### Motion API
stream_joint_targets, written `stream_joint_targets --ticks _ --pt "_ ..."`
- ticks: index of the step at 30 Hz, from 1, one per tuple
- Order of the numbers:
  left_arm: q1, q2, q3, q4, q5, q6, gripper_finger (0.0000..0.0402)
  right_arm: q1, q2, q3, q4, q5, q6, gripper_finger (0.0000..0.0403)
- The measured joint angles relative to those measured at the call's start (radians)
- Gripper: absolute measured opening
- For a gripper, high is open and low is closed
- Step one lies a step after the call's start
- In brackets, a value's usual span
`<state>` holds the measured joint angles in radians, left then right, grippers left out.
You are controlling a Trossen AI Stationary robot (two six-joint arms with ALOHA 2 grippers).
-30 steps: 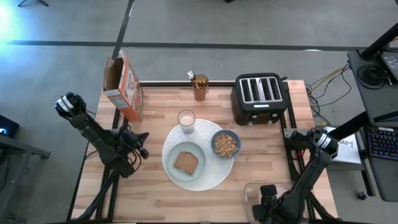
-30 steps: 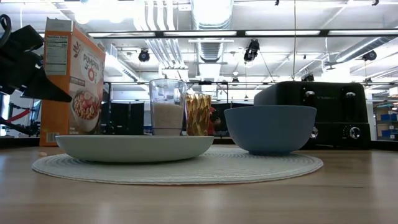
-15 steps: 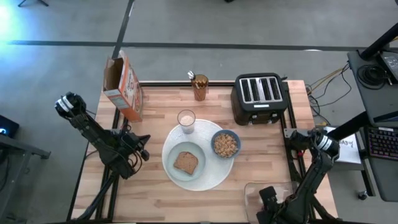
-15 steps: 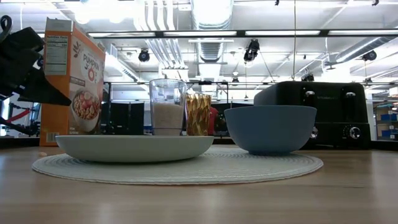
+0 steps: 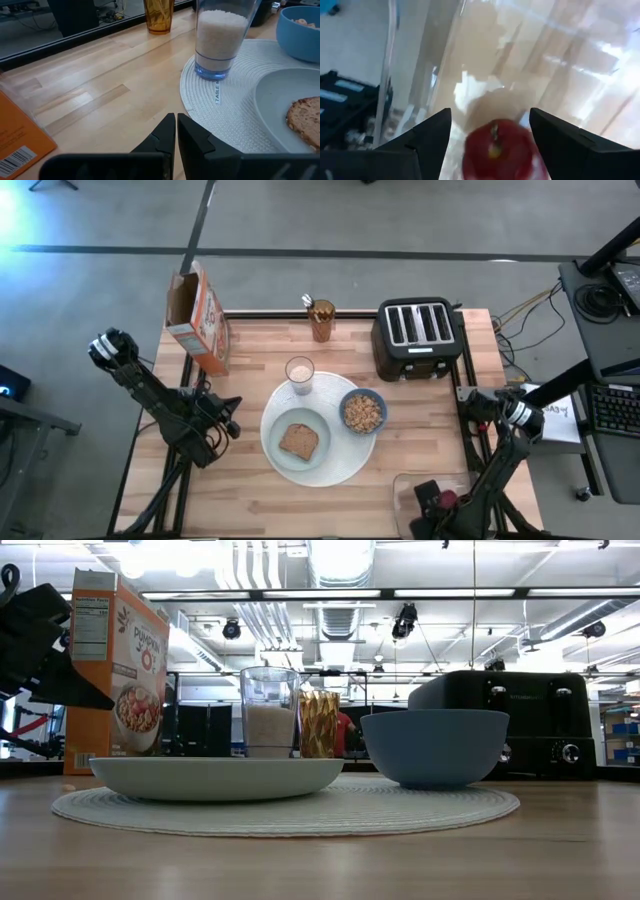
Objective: Arrange a breakfast setting
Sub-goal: Put the apple on the placemat
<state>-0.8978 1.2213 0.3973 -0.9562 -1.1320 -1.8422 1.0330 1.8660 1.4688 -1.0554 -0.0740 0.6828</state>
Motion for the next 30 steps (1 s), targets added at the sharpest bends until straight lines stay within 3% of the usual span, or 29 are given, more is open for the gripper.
stream_joint_targets --ticks 6,20,30 --pt "0.000 0.000 0.000 0.000 0.000 0.001 0.0002 0.004 -0.003 -0.009 -0.009 -0.053 0.020 0.0260" --pt "0.000 0.000 0.000 0.000 0.000 0.001 0.0002 0.029 -0.005 -0.009 -0.018 -0.045 0.227 0.0260" --pt "0.000 0.000 0.000 -0.001 0.000 0.001 0.0002 0.029 -0.005 -0.009 -0.043 -0.195 0.264 0.0283"
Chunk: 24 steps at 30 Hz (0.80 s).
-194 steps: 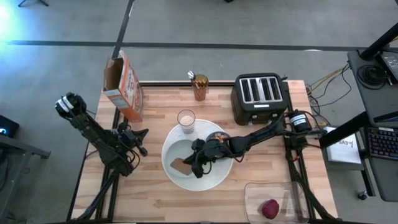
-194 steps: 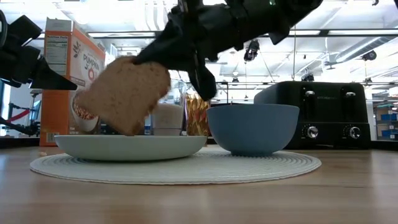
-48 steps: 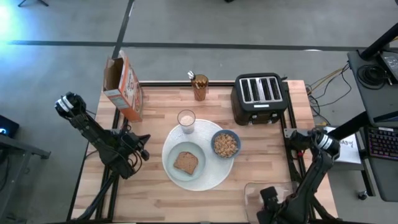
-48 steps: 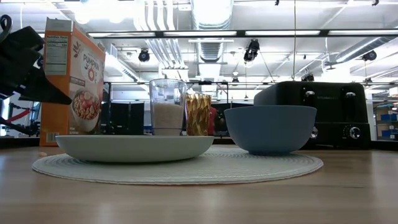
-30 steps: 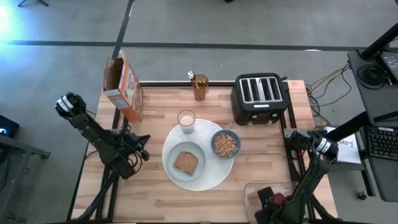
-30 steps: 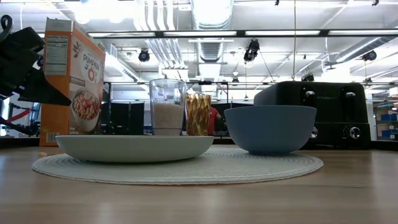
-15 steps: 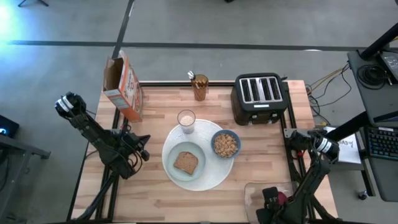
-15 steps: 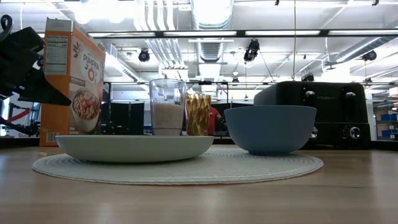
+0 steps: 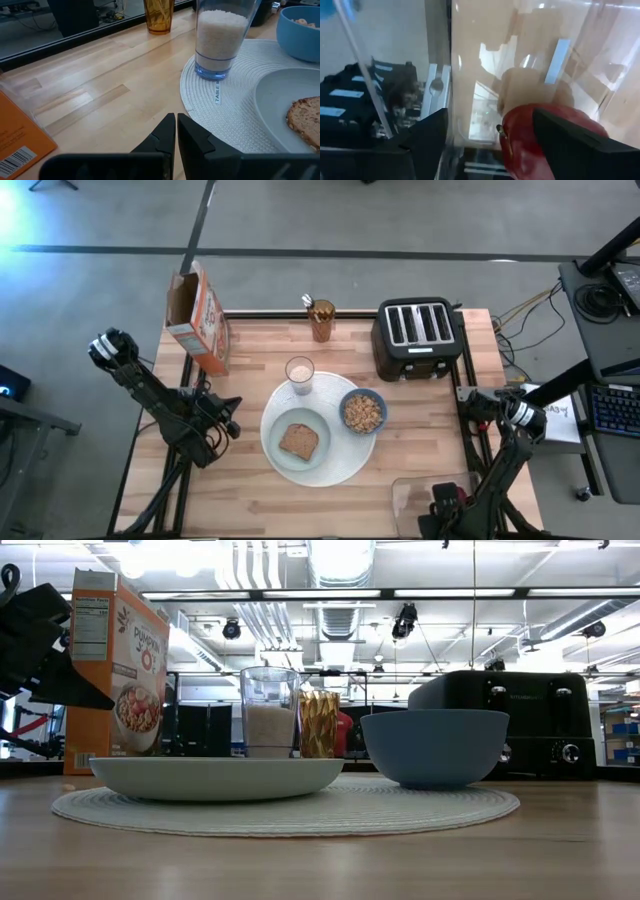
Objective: Arrange a breakfast setting
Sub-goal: Put the apple on the placemat
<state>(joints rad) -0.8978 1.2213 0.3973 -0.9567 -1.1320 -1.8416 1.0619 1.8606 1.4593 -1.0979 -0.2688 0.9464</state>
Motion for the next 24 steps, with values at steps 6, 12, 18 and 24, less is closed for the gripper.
stream_joint_targets --ticks 6,12,18,24 --pt "0.000 0.000 0.000 0.000 0.000 0.000 0.0002 0.001 -0.006 0.000 -0.023 -0.001 0.107 0.0334" --pt "0.000 0.000 0.000 -0.001 0.000 0.028 0.0002 0.001 -0.011 0.015 -0.031 -0.001 0.306 0.0360" --pt "0.000 0.000 0.000 -0.002 -0.001 0.066 0.0002 0.001 -0.011 0.049 -0.027 -0.001 0.474 0.0361" --pt "0.000 0.000 0.000 -0.004 -0.001 0.080 0.0002 0.001 -0.013 0.066 -0.028 -0.001 0.555 0.0361"
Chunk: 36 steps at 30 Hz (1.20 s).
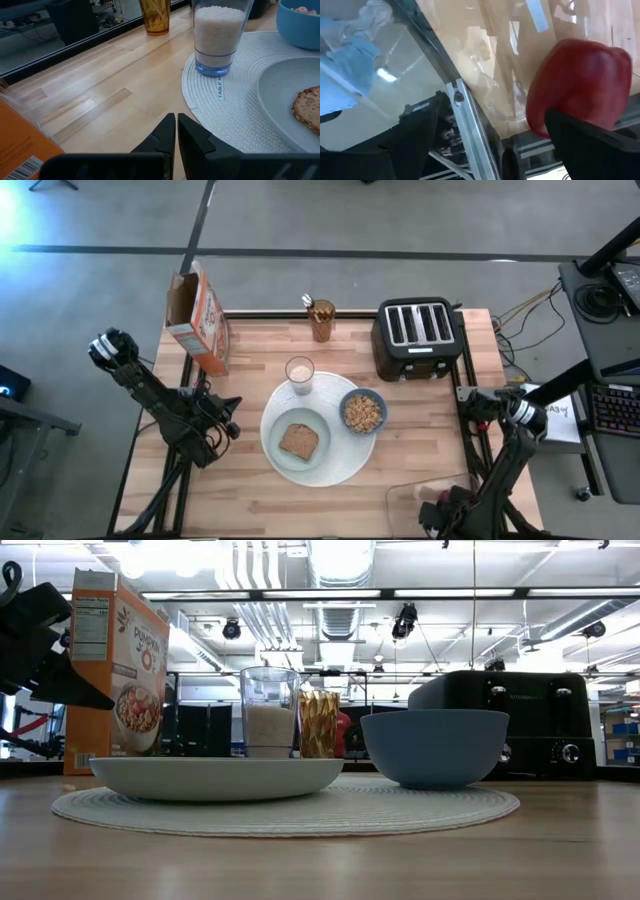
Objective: Arrange a breakfast setting
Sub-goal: Put the apple on the placemat
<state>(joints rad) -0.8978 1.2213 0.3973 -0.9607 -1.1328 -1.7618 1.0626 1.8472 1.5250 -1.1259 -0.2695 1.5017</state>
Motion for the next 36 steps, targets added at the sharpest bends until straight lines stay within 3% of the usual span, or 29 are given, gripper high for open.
stream_joint_targets --ticks 9,29,36 --pt "0.000 0.000 0.000 0.000 0.000 0.000 0.0002 -0.003 -0.023 0.002 -0.114 0.000 -0.011 0.0361" --pt "0.000 0.000 0.000 0.000 0.000 0.000 0.0002 -0.008 -0.019 -0.110 -0.189 0.010 -0.315 0.0361" --pt "0.000 0.000 0.000 0.000 0.000 0.000 0.0002 -0.007 -0.018 -0.153 -0.200 0.061 -0.377 0.0361"
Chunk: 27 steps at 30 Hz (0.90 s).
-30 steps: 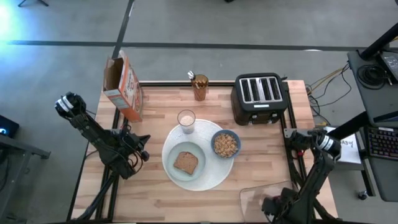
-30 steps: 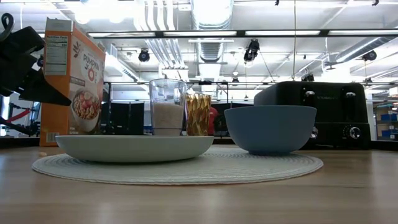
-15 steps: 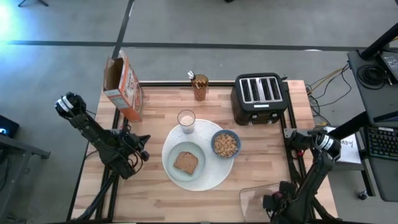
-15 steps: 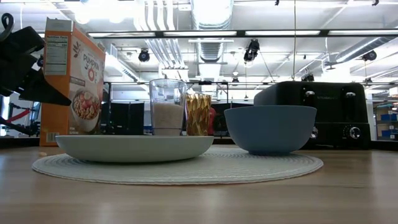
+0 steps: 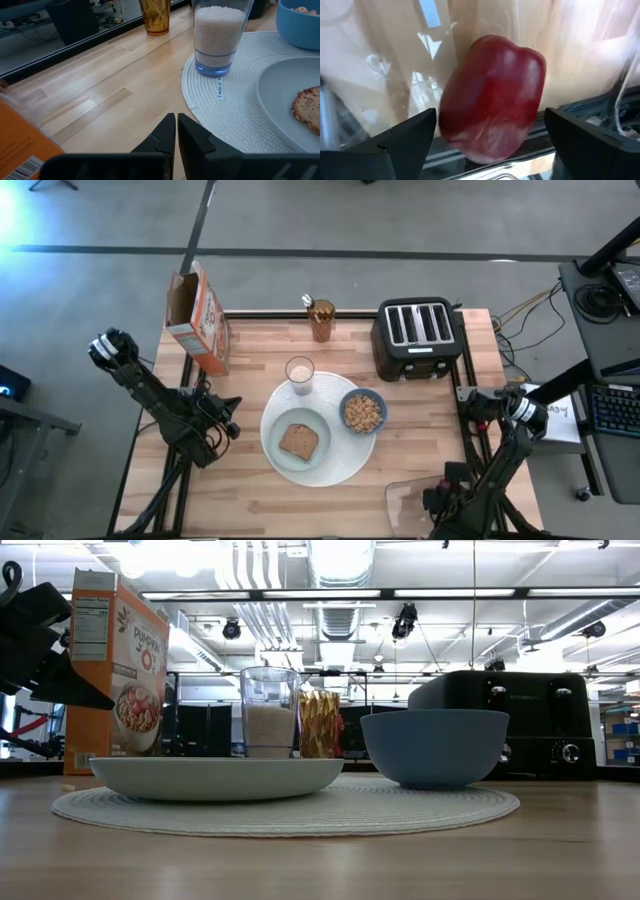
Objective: Arrange a breakfast setting
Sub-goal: Put the apple on the placemat
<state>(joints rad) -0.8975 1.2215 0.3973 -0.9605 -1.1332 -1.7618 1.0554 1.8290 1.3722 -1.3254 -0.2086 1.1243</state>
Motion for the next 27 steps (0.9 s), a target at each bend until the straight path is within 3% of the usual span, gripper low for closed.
stream_joint_targets --ticks 17,27 --pt "0.000 0.000 0.000 -0.001 0.000 0.000 0.0002 -0.004 0.005 -0.096 0.108 -0.003 -0.025 0.0358" --pt "0.000 0.000 0.000 -0.001 0.000 0.000 0.0002 -0.004 0.005 -0.096 0.109 -0.061 -0.025 0.0276"
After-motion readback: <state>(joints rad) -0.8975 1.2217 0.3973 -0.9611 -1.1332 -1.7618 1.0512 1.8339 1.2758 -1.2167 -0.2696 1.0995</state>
